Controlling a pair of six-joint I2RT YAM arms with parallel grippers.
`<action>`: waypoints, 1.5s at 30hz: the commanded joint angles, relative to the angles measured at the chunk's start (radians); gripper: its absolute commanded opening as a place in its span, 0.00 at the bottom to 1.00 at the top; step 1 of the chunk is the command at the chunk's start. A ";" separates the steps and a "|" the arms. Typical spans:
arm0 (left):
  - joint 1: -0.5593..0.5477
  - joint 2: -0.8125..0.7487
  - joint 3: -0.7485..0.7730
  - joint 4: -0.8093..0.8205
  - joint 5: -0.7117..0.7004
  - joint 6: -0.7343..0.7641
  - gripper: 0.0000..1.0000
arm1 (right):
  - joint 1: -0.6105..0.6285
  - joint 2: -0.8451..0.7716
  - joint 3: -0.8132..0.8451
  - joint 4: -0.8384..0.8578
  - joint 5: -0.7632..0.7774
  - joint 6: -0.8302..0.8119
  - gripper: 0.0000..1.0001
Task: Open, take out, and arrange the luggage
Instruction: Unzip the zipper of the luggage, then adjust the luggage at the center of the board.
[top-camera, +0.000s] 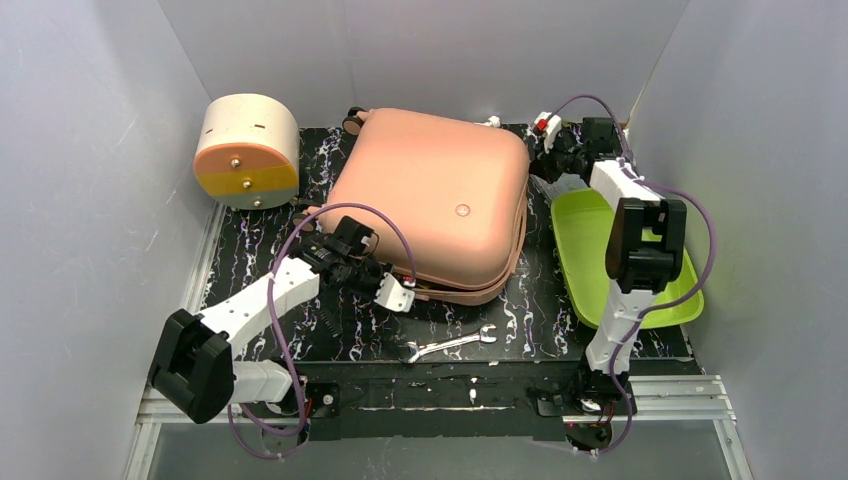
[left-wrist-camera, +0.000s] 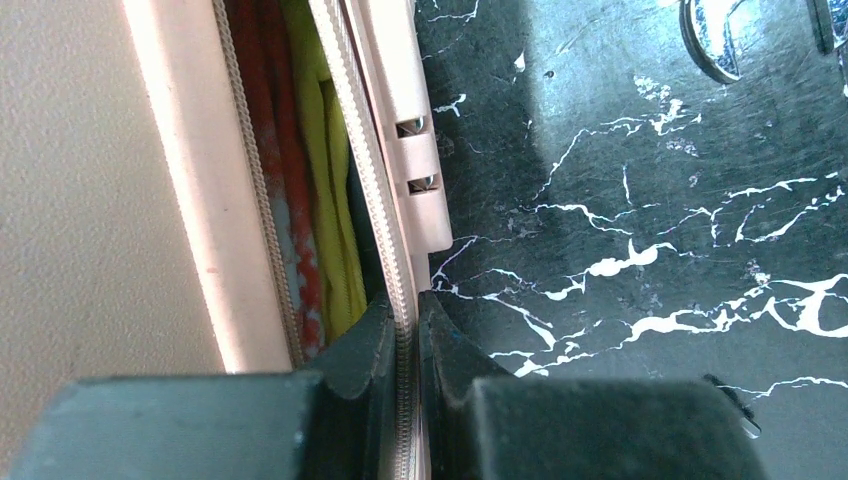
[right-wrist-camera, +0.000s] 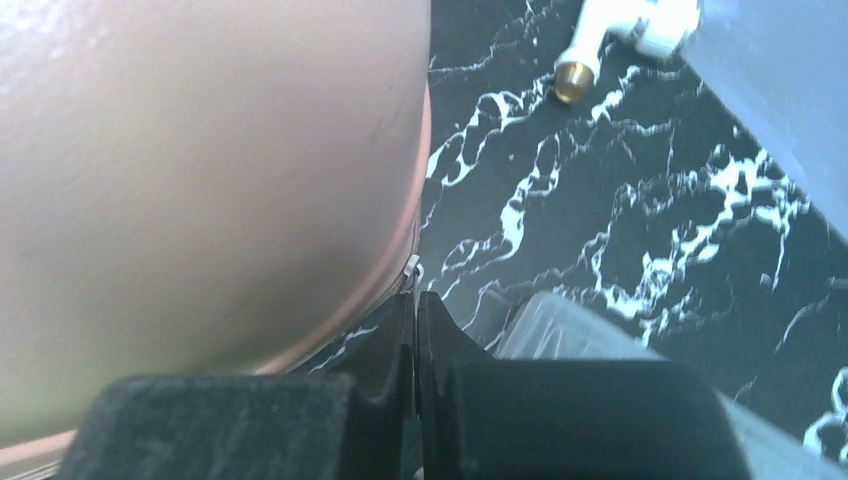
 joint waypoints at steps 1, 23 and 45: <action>0.018 -0.086 -0.046 -0.336 -0.032 0.023 0.00 | -0.056 0.100 0.167 -0.006 -0.061 -0.238 0.01; 0.241 0.005 -0.001 -0.109 -0.046 0.035 0.00 | 0.121 -0.075 -0.086 -0.830 -0.240 -1.337 0.01; 0.244 0.127 0.027 -0.065 -0.015 0.060 0.00 | 0.203 0.281 0.439 -1.187 -0.348 -1.737 0.01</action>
